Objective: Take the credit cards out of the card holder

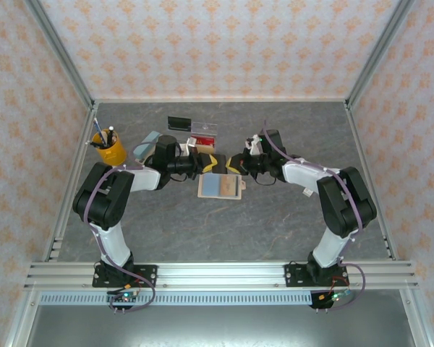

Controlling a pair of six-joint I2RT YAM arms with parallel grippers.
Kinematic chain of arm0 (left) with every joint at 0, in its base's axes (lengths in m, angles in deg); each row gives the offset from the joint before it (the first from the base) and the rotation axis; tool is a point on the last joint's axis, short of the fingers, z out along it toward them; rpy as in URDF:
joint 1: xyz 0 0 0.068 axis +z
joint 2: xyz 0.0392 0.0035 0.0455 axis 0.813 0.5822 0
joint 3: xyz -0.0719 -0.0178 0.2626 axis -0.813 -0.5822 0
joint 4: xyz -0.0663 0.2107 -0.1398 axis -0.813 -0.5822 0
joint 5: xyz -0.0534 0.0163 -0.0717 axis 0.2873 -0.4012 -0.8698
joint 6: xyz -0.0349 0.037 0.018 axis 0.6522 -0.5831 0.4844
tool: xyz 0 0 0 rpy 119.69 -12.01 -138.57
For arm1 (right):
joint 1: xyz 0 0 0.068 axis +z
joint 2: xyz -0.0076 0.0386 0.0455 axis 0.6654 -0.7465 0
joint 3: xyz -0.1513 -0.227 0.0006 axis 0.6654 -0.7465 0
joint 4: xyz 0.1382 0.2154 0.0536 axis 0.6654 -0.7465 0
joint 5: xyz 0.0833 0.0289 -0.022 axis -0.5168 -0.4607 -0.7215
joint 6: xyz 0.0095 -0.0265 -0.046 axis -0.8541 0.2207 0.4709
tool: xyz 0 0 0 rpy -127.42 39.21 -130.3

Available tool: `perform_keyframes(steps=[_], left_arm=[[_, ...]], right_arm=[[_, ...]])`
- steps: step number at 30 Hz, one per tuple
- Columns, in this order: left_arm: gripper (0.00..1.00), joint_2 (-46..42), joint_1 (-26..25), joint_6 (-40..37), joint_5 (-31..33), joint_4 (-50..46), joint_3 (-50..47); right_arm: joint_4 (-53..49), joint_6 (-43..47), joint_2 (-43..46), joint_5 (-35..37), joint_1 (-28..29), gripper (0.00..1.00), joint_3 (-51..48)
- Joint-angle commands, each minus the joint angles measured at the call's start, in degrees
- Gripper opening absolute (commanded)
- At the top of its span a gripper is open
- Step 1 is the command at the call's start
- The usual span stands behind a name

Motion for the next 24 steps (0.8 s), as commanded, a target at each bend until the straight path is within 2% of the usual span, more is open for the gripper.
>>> perform_keyframes(steps=[1, 3, 6, 11, 15, 21, 24], left_arm=[[0.0, -1.8, -0.3, -1.7, 0.1, -0.3, 1.5], [0.0, -2.8, -0.3, -1.9, 1.7, -1.1, 1.7], [0.0, -4.1, -0.3, -0.7, 3.9, -0.5, 1.8], [0.0, -4.7, -0.3, 3.4, 6.4, 3.1, 2.0], [0.0, -4.8, -0.3, 4.6, 8.1, 3.5, 2.0], [0.0, -4.3, -0.1, 6.9, 8.5, 5.3, 1.7], [0.0, -4.9, 0.3, 6.7, 8.8, 4.9, 1.0]], right_arm=[[2.5, -1.8, 0.7, -0.9, 0.6, 0.13, -0.3], [4.0, -4.3, 1.6, 0.2, 0.6, 0.28, -1.1], [11.3, -11.1, 1.9, -0.8, 0.6, 0.46, -3.2], [20.5, -19.2, 1.6, -1.6, 0.7, 0.49, -4.9], [24.5, -22.5, 1.9, -1.8, 0.7, 0.41, -5.1], [27.4, -25.6, 1.5, -0.9, 1.2, 0.16, -4.7], [25.9, -24.2, 1.8, 0.4, 1.2, 0.07, -4.3]])
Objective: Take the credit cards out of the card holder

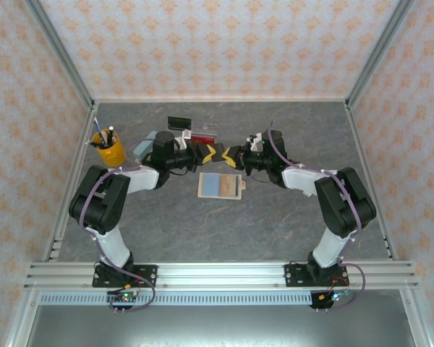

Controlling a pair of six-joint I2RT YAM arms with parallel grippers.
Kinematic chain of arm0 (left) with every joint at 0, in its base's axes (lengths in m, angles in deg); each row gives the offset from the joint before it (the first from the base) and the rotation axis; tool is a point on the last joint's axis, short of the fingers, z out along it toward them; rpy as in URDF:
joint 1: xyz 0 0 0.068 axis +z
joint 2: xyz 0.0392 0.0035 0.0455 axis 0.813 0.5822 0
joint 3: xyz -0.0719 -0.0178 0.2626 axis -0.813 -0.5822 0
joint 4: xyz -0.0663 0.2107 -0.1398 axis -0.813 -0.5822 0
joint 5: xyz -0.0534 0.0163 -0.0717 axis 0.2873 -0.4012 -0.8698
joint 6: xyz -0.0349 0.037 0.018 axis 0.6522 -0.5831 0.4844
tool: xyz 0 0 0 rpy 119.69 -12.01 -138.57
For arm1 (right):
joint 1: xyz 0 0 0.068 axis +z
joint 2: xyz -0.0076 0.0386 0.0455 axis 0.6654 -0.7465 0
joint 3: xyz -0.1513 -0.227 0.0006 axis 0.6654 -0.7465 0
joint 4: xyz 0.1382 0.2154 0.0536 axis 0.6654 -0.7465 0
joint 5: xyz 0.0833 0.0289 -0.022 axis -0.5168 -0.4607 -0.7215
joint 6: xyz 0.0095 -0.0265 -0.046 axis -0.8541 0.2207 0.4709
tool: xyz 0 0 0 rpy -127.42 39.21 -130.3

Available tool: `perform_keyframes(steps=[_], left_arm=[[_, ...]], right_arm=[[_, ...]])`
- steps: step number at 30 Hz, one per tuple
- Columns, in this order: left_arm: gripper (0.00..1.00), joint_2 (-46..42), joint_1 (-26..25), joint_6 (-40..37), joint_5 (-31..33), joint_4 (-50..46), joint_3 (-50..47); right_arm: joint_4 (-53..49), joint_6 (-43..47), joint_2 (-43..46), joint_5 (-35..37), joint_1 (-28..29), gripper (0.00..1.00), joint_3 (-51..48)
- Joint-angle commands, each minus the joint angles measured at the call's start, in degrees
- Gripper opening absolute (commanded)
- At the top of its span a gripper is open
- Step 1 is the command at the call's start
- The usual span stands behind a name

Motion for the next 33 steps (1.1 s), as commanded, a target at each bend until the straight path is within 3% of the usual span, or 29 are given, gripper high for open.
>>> perform_keyframes(steps=[1, 3, 6, 9, 11, 14, 18, 25, 33], left_arm=[[0.0, -2.3, 0.4, 0.3, 1.1, 1.2, 0.2], [0.08, -3.3, 0.7, -1.4, 1.4, -2.8, 0.2], [0.42, -6.4, 1.6, -8.9, 3.7, -19.1, 1.7], [0.67, -10.7, 2.7, -19.3, 9.6, -39.2, 4.4], [0.79, -13.1, 3.3, -25.7, 15.7, -53.0, 7.0], [0.9, -16.3, 5.0, -30.4, 21.5, -62.7, 8.0], [0.99, -20.3, 8.7, -33.5, 24.9, -69.0, 7.2], [1.0, -22.2, 14.2, -37.2, 28.2, -74.9, 7.9], [1.0, -19.9, 14.9, -38.3, 29.9, -76.1, 9.2]], right_arm=[[2.1, 1.1, 1.8, 1.0, 0.7, 0.04, 0.8], [-1.7, 4.7, 2.1, 2.1, 0.9, 0.0, 2.0], [-14.5, 15.2, 3.1, 5.8, 1.6, 0.0, 6.0], [-27.6, 28.6, 3.8, 11.3, 3.0, 0.0, 11.6], [-34.5, 37.6, 3.5, 15.1, 4.4, 0.0, 15.9], [-41.4, 49.9, 1.9, 22.3, 7.2, 0.0, 21.7], [-45.0, 60.6, -3.0, 25.9, 9.4, 0.0, 29.5], [-46.0, 75.8, -13.2, 23.5, 10.3, 0.0, 45.1], [-48.2, 93.5, -23.6, 20.0, 10.4, 0.0, 59.5]])
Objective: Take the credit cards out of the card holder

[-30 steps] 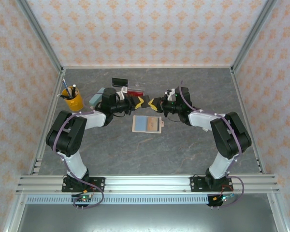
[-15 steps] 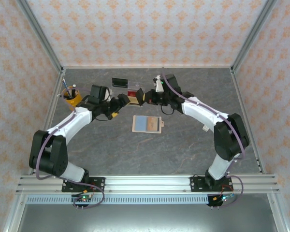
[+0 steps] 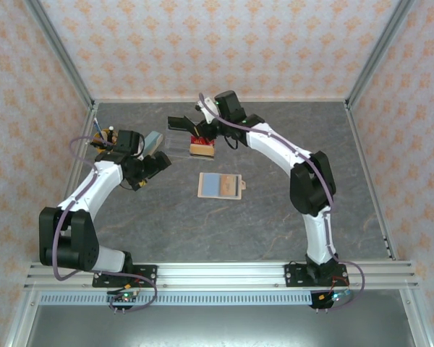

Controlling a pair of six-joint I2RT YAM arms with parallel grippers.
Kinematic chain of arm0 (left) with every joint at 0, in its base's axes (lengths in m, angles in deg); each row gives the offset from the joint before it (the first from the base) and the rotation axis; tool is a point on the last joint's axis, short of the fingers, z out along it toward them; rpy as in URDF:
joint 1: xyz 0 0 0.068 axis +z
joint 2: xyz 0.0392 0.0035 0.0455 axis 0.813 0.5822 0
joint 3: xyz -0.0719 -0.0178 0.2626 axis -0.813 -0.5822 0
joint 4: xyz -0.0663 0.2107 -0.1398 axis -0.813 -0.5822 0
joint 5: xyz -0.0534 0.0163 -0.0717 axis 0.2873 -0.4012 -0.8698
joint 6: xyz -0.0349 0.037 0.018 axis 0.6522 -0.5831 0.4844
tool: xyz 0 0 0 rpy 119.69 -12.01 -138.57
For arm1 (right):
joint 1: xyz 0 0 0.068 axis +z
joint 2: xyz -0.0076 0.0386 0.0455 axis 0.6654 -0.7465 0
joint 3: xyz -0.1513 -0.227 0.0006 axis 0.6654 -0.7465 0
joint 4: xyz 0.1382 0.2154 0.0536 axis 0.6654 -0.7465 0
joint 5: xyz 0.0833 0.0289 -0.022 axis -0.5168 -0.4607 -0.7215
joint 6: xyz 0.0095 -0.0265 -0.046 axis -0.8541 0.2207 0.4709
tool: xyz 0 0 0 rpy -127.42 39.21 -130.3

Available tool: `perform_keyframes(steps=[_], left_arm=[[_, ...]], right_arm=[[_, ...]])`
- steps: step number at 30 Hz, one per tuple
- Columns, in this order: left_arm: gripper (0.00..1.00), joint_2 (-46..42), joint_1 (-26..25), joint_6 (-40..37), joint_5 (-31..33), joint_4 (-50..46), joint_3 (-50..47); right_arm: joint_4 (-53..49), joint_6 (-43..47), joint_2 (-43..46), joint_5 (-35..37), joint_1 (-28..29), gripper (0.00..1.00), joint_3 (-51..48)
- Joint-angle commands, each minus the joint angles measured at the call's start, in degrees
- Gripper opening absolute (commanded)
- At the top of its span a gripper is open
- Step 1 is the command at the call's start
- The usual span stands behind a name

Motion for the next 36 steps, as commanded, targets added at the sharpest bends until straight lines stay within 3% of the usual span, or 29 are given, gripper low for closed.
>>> perform_keyframes(steps=[1, 15, 36], left_arm=[[1.0, 1.0, 0.3, -1.8, 2.3, -2.9, 1.9], [1.0, 3.3, 0.3, -2.4, 0.8, -2.5, 1.4], [1.0, 7.3, 0.4, -2.8, -1.7, -1.6, 1.4]], right_arm=[[-1.5, 10.9, -3.6, -1.8, 0.2, 0.0, 6.2], [-0.1, 21.5, -18.3, -4.0, -0.4, 0.0, 23.7], [3.8, 22.6, -24.8, -9.2, -2.9, 0.0, 29.8]])
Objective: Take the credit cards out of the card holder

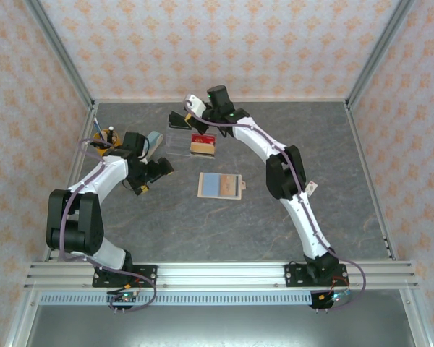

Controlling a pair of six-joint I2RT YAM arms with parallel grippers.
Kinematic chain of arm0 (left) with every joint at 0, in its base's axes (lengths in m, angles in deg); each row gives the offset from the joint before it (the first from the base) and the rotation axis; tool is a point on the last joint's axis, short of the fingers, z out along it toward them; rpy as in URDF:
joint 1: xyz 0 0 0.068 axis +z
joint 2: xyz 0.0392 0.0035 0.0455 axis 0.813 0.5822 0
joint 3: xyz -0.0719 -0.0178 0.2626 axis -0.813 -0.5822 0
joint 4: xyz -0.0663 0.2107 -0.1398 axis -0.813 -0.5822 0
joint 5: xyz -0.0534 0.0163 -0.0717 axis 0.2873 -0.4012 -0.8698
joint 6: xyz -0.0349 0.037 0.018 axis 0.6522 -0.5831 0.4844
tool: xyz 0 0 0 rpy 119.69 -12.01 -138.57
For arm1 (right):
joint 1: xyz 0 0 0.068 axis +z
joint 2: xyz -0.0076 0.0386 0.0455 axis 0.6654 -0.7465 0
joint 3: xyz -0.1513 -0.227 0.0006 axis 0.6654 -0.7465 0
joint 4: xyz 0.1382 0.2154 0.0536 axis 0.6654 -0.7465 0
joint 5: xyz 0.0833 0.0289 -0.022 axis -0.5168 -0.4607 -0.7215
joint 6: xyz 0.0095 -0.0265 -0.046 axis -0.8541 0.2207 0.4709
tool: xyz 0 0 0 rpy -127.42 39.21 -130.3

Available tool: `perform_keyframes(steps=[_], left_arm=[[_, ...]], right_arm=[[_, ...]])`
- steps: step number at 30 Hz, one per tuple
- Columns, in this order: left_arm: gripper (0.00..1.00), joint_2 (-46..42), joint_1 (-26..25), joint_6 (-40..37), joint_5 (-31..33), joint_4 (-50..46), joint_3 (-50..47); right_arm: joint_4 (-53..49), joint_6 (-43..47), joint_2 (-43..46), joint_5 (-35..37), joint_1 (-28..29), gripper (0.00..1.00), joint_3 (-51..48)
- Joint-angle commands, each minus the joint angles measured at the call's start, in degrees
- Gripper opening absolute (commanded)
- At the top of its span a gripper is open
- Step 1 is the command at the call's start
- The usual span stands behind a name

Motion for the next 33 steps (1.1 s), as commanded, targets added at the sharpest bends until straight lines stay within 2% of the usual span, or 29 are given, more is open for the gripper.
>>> perform_keyframes(steps=[1, 8, 13, 33], left_arm=[[1.0, 0.2, 0.3, -1.5, -0.9, -0.6, 1.1], [1.0, 0.5, 0.4, -1.5, -1.6, -0.2, 0.9], [1.0, 0.3, 0.3, -1.6, -1.8, -0.1, 0.7], [1.0, 0.7, 0.4, -0.5, -3.2, 0.7, -0.1]], right_arm=[[2.4, 1.1, -0.8, -2.0, -0.5, 0.0, 3.2], [3.3, -0.2, -0.1, -4.6, -0.5, 0.0, 4.7], [2.3, 2.0, -0.4, -2.6, -0.6, 0.0, 5.9], [-4.2, 8.3, -2.7, -1.8, -1.3, 0.0, 5.7]])
